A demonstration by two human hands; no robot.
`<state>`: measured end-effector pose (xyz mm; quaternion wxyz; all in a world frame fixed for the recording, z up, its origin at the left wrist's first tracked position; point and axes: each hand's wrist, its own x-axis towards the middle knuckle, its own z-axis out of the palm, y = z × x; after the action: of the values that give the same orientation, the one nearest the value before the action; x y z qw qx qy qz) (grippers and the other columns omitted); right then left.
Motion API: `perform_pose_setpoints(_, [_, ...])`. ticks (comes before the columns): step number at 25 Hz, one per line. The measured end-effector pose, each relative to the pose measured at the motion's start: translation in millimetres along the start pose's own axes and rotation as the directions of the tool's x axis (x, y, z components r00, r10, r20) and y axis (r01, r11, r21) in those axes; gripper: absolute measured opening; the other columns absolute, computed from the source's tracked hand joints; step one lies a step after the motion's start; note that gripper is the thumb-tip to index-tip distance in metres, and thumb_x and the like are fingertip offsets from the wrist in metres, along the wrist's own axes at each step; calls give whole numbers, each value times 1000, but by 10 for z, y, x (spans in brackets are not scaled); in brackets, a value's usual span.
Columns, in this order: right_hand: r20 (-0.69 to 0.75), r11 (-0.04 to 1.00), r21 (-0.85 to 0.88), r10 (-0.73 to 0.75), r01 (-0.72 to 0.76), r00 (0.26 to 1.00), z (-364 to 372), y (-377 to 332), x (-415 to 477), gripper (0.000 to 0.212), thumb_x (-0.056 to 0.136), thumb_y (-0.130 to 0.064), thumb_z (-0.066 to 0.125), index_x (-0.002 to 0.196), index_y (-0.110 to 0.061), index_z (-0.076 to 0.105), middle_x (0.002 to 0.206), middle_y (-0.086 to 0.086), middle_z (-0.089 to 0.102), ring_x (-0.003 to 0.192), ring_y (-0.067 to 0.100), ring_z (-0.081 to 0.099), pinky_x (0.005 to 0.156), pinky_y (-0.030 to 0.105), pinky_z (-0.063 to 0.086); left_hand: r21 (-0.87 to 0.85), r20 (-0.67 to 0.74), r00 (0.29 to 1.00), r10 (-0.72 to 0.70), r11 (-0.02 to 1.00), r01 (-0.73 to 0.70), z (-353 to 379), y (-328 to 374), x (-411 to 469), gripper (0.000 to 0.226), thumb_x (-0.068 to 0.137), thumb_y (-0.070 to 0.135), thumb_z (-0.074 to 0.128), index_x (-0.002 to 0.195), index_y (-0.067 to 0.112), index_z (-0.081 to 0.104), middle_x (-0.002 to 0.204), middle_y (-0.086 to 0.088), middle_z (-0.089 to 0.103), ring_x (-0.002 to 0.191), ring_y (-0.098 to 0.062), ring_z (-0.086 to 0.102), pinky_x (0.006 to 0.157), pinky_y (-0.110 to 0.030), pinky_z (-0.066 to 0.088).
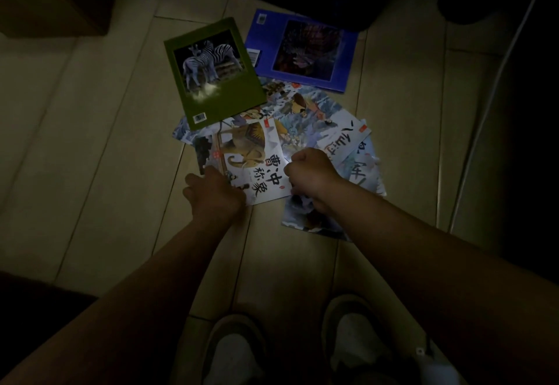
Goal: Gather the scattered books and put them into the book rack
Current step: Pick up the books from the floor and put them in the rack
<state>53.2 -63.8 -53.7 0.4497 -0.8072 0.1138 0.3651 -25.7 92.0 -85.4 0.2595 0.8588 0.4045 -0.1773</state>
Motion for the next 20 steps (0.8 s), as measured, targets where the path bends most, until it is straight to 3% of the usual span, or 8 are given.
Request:
perform_pose_setpoints(3, [2, 1000, -2, 27, -27, 1000, 25, 53, 14, 29, 84, -3, 55, 60, -12, 41, 63, 6, 45, 61, 23, 49, 57, 29, 36, -19, -3, 998, -56, 998, 56, -32, 8, 1, 77, 73, 34, 79, 135, 11, 39, 139, -20, 35, 127, -42, 32, 105, -47, 32])
perform_pose_setpoints(6, [-14, 980, -195, -37, 33, 999, 32, 85, -41, 3, 83, -9, 64, 81, -8, 63, 93, 8, 68, 89, 28, 64, 65, 29, 48, 7, -11, 999, -45, 999, 45, -26, 14, -66, 67, 79, 30, 75, 130, 7, 39, 136, -22, 33, 125, -44, 34, 105, -47, 32])
perform_pose_setpoints(9, [-57, 973, -210, -108, 94, 993, 16, 124, -77, 22, 85, -7, 66, 75, -19, 51, 98, 4, 64, 90, 19, 62, 62, 22, 42, 14, -19, 999, -34, 999, 34, -5, 17, -126, 63, 82, 31, 72, 129, 6, 38, 136, -22, 32, 125, -44, 34, 103, -48, 34])
perform_pose_setpoints(13, [-54, 991, -51, -129, 127, 990, 58, 240, -72, 24, 86, -4, 63, 102, -12, 48, 85, -6, 51, 85, 17, 57, 56, 16, 46, -41, -5, 997, -77, 996, 77, 13, 34, -125, 68, 82, 36, 72, 133, 6, 35, 138, -22, 32, 126, -45, 37, 102, -51, 37])
perform_pose_setpoints(15, [-74, 984, -4, -175, 175, 982, 63, 253, -105, 31, 87, 1, 58, 113, -13, 45, 89, -5, 53, 85, 15, 55, 56, 9, 42, -41, -35, 996, -77, 996, 75, 15, 58, -174, 65, 84, 35, 69, 132, 7, 35, 138, -22, 33, 126, -44, 37, 101, -52, 39])
perform_pose_setpoints(16, [-85, 979, 27, -199, 202, 976, 51, 250, -118, 38, 87, 3, 56, 119, -15, 45, 96, -4, 56, 91, 16, 57, 63, 12, 46, -29, -69, 996, -58, 998, 57, 10, 72, -195, 61, 86, 35, 67, 131, 7, 36, 137, -22, 34, 126, -43, 37, 100, -51, 39])
perform_pose_setpoints(18, [-75, 966, 52, -249, 253, 966, 12, 221, -146, 47, 88, 6, 52, 126, -22, 48, 100, -8, 59, 96, 14, 59, 73, 20, 50, 10, -160, 986, 51, 999, -51, -64, 122, -201, 56, 88, 34, 63, 131, 8, 37, 134, -21, 37, 124, -41, 37, 100, -50, 38])
perform_pose_setpoints(20, [-34, 952, 31, -305, 306, 952, -49, 167, -169, 49, 88, 8, 50, 121, -27, 56, 93, -15, 58, 88, 9, 59, 67, 14, 50, 42, -200, 948, 248, 969, -244, -203, 204, -128, 67, 83, 33, 66, 139, 11, 35, 136, -20, 40, 125, -39, 39, 101, -50, 40])
